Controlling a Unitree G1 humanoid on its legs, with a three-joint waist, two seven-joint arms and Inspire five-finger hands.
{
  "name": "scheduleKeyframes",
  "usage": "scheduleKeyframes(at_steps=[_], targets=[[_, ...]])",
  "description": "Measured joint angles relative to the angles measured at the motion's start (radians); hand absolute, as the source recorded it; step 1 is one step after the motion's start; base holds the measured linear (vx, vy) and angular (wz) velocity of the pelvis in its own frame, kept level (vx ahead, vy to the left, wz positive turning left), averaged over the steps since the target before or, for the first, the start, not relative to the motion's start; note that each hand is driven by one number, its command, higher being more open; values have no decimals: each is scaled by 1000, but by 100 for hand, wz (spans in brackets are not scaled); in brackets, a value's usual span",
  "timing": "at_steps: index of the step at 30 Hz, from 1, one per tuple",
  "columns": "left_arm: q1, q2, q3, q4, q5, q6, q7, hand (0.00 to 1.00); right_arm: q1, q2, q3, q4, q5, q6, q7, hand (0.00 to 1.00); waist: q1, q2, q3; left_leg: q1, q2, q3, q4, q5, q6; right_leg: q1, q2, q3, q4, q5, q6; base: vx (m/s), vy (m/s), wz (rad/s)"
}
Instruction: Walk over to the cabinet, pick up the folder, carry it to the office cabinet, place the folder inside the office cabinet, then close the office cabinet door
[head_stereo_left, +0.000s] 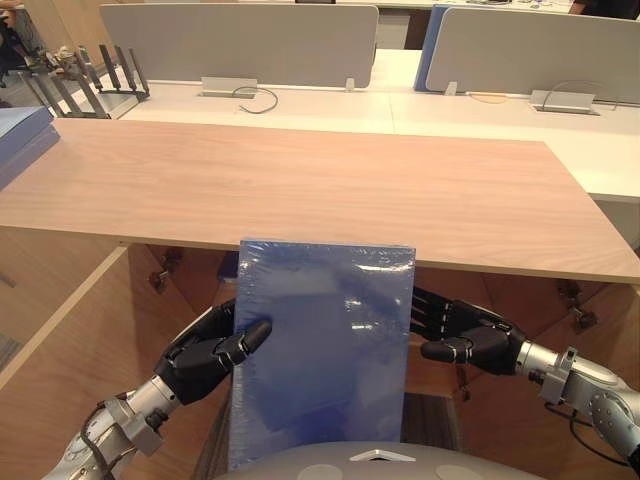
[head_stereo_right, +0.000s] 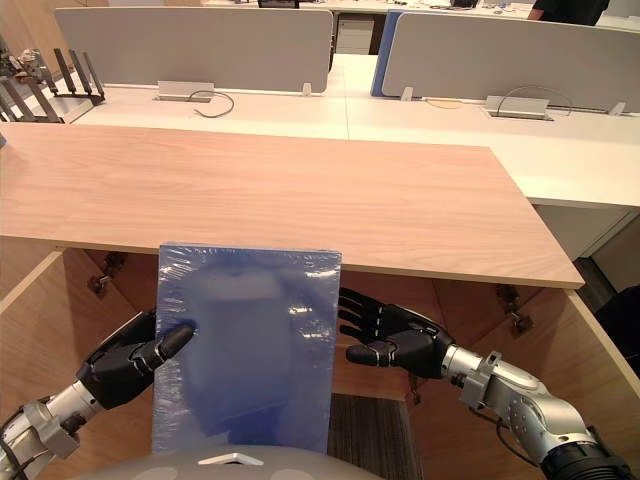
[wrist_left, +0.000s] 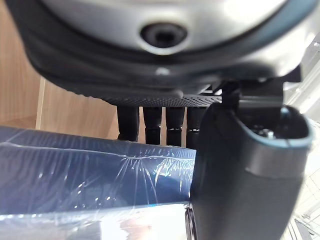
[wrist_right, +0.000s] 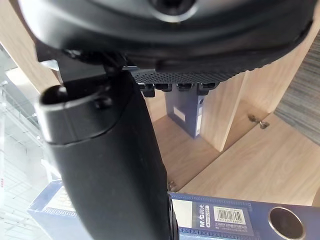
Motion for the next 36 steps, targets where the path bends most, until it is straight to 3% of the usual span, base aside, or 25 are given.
scheduleKeyframes(at_steps=[14, 22, 36], targets=[[-38, -3, -1, 37, 35, 0, -1, 0, 6, -7, 0, 28, -2, 3, 3, 100, -6, -1, 1, 0, 0, 2, 0, -2, 1, -1, 0, 2, 0, 0, 0, 0, 0, 0], [-67, -38, -38, 54, 44, -2, 5, 0, 6, -4, 0, -45, 14, 17, 5, 100, -11, -1, 2, -2, 0, 5, 2, -6, 1, -4, 2, 6, -2, 0, 0, 0, 0, 0], [-115, -77, -91, 67, 88, -18, 34, 0, -2, 99, 19, -155, 57, 22, 2, 100, -15, -19, 13, -7, 1, 4, 18, -15, 3, -3, 7, 8, -4, 0, 0, 0, 0, 0]])
